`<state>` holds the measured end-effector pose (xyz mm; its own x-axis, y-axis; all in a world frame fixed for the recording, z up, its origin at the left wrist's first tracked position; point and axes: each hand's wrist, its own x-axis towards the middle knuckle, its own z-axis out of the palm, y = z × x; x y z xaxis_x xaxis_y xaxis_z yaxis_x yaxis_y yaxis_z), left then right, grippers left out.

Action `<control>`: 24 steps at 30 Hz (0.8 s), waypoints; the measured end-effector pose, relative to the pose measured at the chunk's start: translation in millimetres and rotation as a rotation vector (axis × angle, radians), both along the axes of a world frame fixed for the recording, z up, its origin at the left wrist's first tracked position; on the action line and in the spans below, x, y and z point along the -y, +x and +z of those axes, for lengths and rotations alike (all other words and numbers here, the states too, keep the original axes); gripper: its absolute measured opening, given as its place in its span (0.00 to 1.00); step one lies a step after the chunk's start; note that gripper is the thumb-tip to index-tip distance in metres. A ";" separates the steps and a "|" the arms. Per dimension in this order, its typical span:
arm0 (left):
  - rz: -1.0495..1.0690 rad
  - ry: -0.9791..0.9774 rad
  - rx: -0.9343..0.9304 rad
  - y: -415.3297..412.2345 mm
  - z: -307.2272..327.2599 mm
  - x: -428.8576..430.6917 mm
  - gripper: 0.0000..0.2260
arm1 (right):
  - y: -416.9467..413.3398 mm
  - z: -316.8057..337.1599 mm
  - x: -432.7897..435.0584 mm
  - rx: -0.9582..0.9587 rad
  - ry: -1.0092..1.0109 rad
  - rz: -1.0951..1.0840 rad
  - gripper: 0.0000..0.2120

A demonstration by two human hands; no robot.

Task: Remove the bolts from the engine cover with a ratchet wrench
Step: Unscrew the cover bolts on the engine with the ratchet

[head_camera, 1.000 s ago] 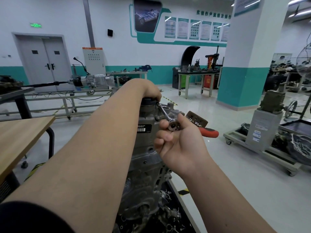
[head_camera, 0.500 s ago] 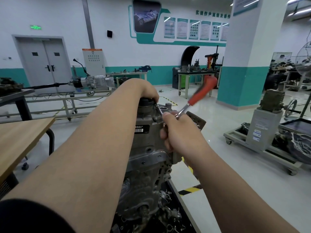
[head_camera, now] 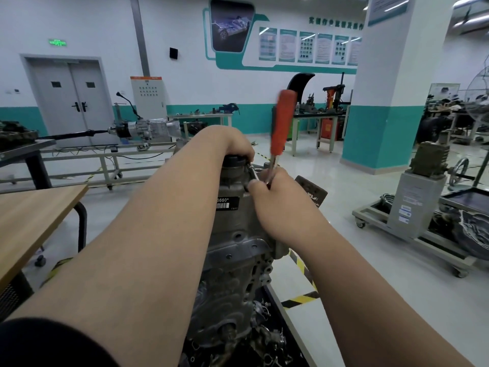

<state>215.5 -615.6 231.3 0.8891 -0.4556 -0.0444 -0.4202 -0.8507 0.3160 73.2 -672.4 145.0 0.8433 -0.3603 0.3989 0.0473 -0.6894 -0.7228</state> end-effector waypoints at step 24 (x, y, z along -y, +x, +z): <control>0.024 0.020 0.012 9.6 -1.4 2.3 0.09 | -9.5 -16.7 -21.0 0.145 1.743 0.443 0.18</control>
<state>225.2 -617.8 230.0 0.9001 -0.4335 -0.0427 -0.4034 -0.8665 0.2939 63.7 -651.5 128.3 0.9797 -0.1836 -0.0806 0.1195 0.8576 -0.5003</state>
